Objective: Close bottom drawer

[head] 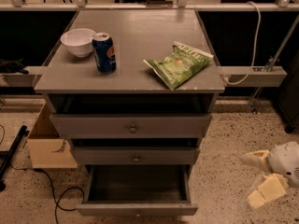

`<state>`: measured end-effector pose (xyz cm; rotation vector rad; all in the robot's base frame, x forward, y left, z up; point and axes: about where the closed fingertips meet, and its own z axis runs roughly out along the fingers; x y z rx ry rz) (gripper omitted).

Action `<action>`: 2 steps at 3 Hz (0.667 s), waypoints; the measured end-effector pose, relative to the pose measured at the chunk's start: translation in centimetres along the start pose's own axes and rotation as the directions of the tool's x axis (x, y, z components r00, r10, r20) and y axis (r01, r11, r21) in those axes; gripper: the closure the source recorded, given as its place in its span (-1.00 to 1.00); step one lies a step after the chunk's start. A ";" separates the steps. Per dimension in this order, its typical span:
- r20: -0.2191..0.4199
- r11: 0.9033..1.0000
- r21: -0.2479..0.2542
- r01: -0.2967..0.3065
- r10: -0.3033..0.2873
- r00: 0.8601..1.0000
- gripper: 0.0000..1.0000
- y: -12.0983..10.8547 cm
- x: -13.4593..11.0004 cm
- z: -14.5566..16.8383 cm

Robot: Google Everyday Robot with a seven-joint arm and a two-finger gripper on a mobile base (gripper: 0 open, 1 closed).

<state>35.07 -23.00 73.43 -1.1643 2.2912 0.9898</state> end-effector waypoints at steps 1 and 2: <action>0.028 0.999 -0.034 -0.015 0.016 0.999 -1.00 -0.6 0.7 2.2; 0.076 0.997 -0.068 -0.034 0.039 0.996 -1.00 -1.5 1.5 3.6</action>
Offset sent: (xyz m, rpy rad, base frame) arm 0.0083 0.0116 -0.0620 0.1859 0.0453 -0.0426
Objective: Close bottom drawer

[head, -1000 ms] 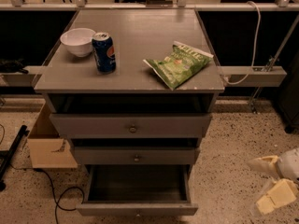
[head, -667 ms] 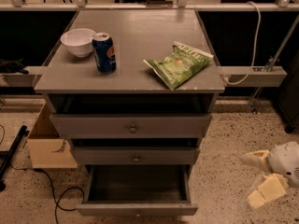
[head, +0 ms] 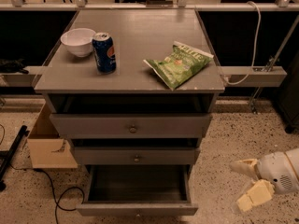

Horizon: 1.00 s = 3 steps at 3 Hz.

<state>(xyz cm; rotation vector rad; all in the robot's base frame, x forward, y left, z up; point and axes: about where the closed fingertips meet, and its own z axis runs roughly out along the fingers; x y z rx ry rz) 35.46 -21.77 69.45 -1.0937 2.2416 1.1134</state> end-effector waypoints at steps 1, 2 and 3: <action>0.045 0.998 -0.031 -0.061 0.062 0.997 -1.00 -1.8 2.1 1.4; 0.083 0.989 -0.054 -0.139 0.143 0.986 -1.00 -4.0 4.9 2.5; 0.084 0.991 -0.059 -0.121 0.126 0.988 -1.00 -3.7 5.3 3.4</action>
Offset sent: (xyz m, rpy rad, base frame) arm 0.0058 -0.0408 -0.1029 0.1449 0.1610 -0.1826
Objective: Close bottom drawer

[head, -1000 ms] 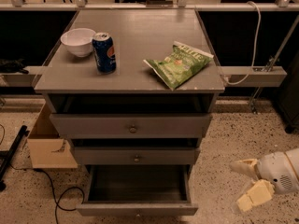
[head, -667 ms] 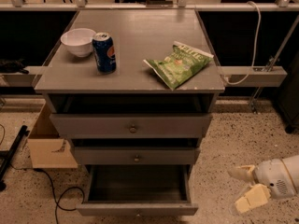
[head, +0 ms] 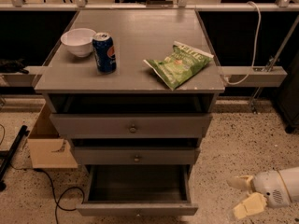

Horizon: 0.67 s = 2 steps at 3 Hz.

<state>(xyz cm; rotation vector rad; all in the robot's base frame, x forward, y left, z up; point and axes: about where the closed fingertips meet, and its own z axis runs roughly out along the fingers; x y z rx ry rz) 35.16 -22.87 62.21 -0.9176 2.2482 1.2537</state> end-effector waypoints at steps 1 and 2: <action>0.014 1.000 0.021 0.022 -0.022 1.000 -1.00 -1.0 0.5 1.4; 0.010 0.998 0.060 0.007 -0.008 1.000 -1.00 -3.8 0.3 2.9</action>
Offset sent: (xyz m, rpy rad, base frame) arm 0.0561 0.0106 -0.0657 -0.0777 -0.0309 -0.0836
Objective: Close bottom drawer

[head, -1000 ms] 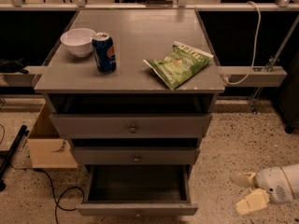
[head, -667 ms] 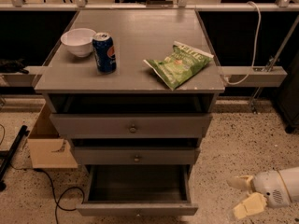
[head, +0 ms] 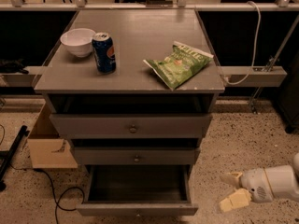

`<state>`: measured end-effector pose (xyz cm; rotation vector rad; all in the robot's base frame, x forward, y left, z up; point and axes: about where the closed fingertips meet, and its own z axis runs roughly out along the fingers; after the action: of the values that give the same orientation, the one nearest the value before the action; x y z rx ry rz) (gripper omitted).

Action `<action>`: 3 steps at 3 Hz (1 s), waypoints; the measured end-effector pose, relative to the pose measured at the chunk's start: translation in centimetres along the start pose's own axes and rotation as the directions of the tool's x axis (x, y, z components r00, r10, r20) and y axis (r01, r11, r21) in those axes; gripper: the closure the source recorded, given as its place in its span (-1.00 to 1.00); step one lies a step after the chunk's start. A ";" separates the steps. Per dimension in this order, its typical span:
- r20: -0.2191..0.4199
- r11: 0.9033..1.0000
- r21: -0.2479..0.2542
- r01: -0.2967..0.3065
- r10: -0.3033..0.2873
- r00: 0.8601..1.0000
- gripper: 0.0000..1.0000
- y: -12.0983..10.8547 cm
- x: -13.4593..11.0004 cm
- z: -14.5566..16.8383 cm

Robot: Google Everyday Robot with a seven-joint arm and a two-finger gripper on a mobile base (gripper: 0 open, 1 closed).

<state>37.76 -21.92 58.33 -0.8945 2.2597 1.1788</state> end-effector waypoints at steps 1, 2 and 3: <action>-0.005 0.998 0.065 -0.014 0.014 1.000 -1.00 -3.1 -0.9 1.0; -0.005 0.998 0.065 -0.014 0.014 1.000 -1.00 -3.1 -0.9 1.0; 0.024 0.998 0.062 0.001 -0.002 1.000 -1.00 -2.6 -1.1 0.6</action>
Offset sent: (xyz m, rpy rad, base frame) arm 0.0244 -0.0018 -0.0149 -0.0400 -0.0042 -0.0373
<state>40.48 -22.14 57.24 -0.8539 2.2632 1.1060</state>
